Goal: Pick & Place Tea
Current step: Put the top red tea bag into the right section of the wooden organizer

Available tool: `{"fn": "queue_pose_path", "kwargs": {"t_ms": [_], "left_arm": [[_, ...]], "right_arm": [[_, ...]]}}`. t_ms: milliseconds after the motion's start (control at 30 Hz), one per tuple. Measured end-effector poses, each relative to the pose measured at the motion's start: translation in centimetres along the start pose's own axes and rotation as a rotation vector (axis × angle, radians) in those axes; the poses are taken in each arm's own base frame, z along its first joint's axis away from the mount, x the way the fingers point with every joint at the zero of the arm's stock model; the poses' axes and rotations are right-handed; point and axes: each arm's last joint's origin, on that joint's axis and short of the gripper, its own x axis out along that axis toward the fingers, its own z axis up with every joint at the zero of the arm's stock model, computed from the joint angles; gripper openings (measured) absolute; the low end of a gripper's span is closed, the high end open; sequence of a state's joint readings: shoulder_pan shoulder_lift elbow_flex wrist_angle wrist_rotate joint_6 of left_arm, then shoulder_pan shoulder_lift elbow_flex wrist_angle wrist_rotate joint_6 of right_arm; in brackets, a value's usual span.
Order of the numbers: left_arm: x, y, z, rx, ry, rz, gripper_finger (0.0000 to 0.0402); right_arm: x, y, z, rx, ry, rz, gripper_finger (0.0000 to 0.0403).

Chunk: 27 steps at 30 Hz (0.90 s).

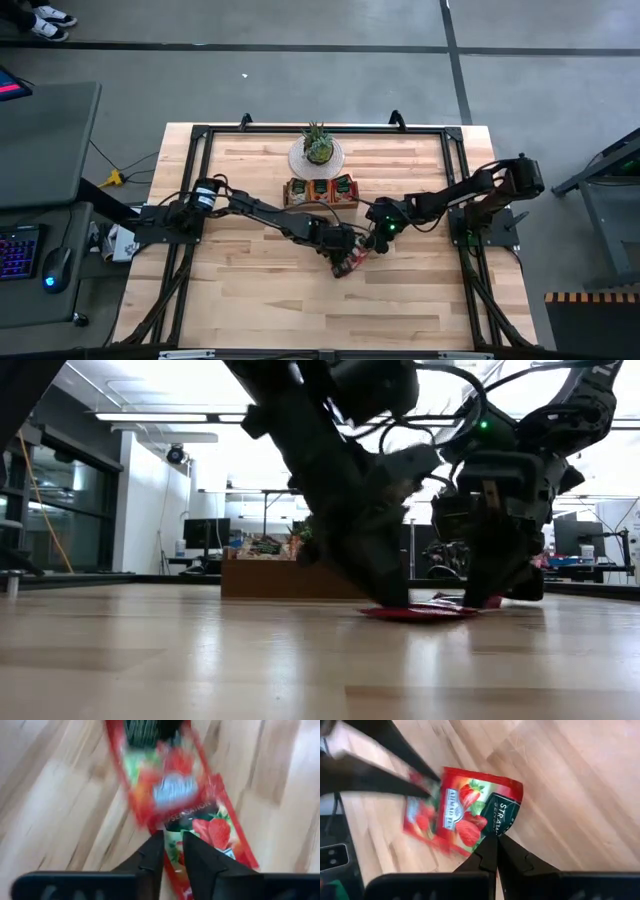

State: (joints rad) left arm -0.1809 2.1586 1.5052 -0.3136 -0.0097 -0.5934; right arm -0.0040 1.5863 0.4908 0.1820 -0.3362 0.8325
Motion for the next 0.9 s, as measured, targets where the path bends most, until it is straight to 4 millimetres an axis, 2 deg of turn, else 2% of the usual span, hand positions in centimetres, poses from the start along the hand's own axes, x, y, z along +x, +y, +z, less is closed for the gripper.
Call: {"fn": "queue_pose_path", "kwargs": {"t_ms": [200,400,667,900], "left_arm": [[-2.3,0.2,0.0,0.027,0.065,0.038,0.0122],[-4.8,0.3,0.1,0.045,0.102,0.074,0.0138],[-9.0,0.5,0.2,0.048,0.097,0.200,0.0138],[-13.1,0.8,0.5,0.062,0.030,0.305,0.0138]], "right_arm": [[-1.0,0.6,0.0,-0.038,-0.019,0.015,0.0001],[-2.9,1.9,0.4,-0.105,-0.103,0.060,0.0000],[-8.0,4.0,1.6,-0.231,-0.289,0.156,0.0000],[-14.4,8.0,5.6,-0.497,-0.364,-0.056,0.0000]]}}
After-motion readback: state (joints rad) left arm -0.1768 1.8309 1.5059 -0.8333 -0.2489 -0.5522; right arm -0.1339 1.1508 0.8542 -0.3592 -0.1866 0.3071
